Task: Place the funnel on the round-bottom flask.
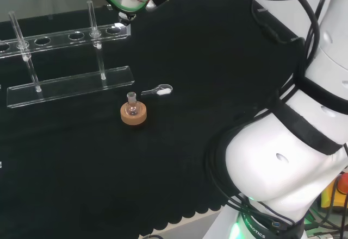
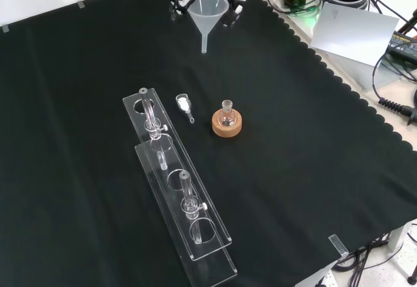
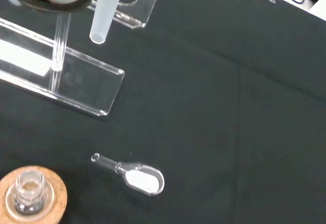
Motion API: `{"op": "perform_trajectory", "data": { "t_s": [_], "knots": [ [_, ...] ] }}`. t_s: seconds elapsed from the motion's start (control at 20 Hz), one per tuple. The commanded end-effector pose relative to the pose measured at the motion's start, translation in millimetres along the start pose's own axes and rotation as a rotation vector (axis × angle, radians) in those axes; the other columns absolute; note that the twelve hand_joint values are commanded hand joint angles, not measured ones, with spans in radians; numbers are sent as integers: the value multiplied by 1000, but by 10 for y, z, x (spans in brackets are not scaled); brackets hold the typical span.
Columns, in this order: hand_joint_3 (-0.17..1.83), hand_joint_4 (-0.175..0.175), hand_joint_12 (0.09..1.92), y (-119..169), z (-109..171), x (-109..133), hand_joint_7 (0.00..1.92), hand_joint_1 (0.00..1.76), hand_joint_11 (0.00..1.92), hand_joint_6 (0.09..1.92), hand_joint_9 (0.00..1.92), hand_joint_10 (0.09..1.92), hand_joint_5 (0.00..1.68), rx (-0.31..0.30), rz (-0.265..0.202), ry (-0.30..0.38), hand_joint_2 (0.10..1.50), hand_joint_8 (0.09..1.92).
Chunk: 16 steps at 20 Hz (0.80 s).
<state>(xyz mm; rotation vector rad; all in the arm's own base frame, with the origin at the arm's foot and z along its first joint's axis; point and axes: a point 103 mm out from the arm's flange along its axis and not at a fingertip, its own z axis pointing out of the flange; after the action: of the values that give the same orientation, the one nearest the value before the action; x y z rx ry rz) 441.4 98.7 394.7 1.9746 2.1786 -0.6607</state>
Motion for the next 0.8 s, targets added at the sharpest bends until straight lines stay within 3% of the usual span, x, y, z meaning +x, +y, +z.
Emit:
{"op": "perform_trajectory", "data": {
  "t_s": [0.05, 0.25, 0.45, 0.8],
  "knots": [
    [527, -61, 1271, -146, 140, 1, 634, 818, 541, 523, 1216, 654, 545, 24, 10, -16, 696, 696],
    [530, -58, 1269, -191, 279, 72, 636, 819, 543, 529, 1215, 659, 548, 45, 15, -14, 695, 695],
    [532, -58, 1268, -166, 475, 51, 637, 819, 545, 533, 1213, 665, 548, 50, -24, -6, 693, 693],
    [536, -58, 1267, -55, 698, 410, 639, 820, 546, 540, 1205, 671, 548, 96, -40, -42, 692, 692]
  ]
}}
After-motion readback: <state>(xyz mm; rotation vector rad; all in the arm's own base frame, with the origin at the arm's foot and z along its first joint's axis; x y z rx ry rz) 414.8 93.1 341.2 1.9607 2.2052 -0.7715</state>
